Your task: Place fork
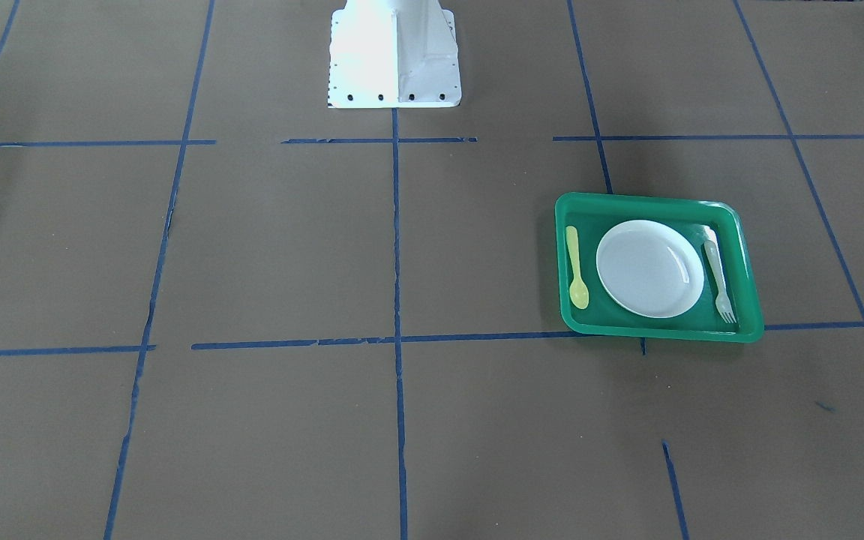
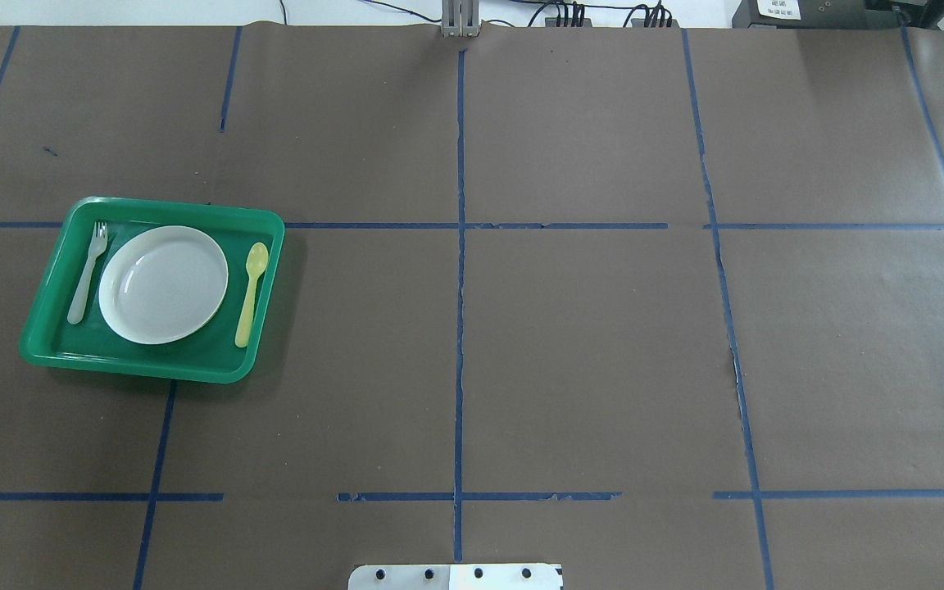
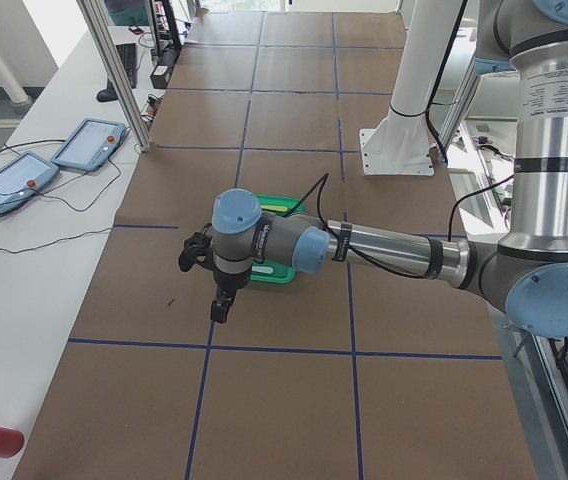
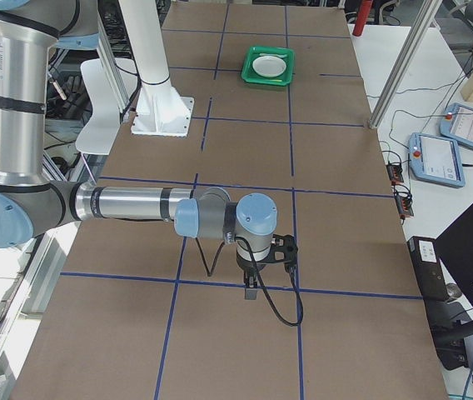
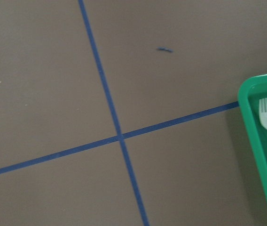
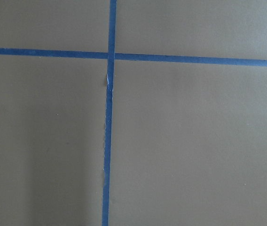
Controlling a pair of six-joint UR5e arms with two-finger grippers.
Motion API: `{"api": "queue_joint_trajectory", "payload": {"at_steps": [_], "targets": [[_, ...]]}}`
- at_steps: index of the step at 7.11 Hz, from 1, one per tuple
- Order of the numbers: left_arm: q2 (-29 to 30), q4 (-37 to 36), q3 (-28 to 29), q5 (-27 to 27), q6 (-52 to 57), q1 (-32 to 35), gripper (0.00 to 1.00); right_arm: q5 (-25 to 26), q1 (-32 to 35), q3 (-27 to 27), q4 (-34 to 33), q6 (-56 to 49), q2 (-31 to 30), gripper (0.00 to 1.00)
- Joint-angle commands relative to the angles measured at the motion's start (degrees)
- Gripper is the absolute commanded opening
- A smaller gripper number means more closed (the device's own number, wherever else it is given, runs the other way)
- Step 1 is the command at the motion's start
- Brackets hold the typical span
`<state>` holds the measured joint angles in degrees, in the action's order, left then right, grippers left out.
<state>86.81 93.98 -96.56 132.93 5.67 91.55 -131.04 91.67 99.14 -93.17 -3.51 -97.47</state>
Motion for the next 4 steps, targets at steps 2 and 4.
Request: {"api": "queue_joint_trajectory", "payload": {"at_steps": [2,4], "targets": [[-2.96,-1.43,2.08,2.6,0.48,1.7,1.0,0.0,0.0,0.0,0.0,-0.01,0.0,1.0],[-3.22,-1.51,1.73,2.6,0.4,1.7,1.0,0.0,0.0,0.0,0.0,-0.01,0.0,1.0]]}}
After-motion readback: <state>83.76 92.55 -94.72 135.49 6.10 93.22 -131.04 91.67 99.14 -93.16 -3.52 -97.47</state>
